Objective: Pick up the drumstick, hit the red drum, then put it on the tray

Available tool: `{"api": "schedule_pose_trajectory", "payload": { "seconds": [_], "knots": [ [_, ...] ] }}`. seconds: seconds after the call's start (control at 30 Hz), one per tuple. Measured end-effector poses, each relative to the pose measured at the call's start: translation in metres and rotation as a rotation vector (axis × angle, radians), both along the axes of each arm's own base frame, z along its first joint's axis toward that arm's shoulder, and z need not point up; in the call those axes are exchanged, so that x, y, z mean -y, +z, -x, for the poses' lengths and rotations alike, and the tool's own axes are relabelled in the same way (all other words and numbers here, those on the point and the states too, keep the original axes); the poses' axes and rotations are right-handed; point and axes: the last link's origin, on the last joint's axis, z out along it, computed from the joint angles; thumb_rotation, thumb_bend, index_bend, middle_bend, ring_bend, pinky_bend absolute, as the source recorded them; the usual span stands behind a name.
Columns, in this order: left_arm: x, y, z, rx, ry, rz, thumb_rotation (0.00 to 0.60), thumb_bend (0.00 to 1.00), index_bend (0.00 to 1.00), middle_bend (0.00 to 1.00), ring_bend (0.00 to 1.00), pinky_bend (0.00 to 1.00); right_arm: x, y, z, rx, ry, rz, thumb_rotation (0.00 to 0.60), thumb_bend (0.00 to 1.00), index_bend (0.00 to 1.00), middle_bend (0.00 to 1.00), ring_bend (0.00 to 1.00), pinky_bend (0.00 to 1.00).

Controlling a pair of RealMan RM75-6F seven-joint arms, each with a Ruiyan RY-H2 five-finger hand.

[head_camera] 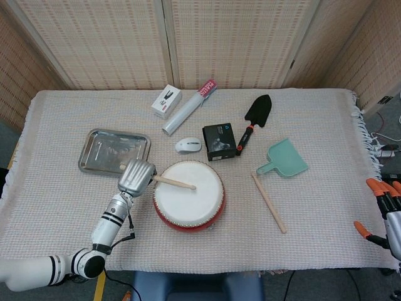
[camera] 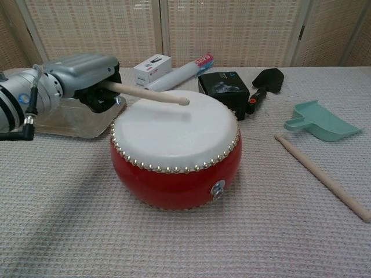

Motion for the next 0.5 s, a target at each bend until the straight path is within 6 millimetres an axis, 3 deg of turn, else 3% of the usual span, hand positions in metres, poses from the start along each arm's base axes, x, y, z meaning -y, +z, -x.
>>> {"api": "schedule_pose_trajectory", "payload": {
  "seconds": [0.13, 0.37, 0.5],
  "knots": [
    [0.002, -0.002, 0.001, -0.071, -0.016, -0.022, 0.600, 0.77, 1.00, 1.00, 1.00, 1.00, 0.000, -0.001, 0.001, -0.020, -0.034, -0.028, 0.600, 0.20, 0.08, 0.09, 0.00, 0.04],
    [0.001, 0.012, -0.006, 0.135, 0.042, -0.004, 0.600, 0.77, 1.00, 1.00, 1.00, 1.00, 0.001, -0.006, 0.001, -0.033, -0.051, -0.066, 0.600, 0.20, 0.03, 0.07, 0.00, 0.00],
    [0.002, 0.010, -0.006, 0.119, 0.034, -0.002, 0.600, 0.77, 1.00, 1.00, 1.00, 1.00, 0.001, -0.007, 0.002, -0.033, -0.059, -0.072, 0.600, 0.20, 0.02, 0.07, 0.00, 0.00]
  ]
}}
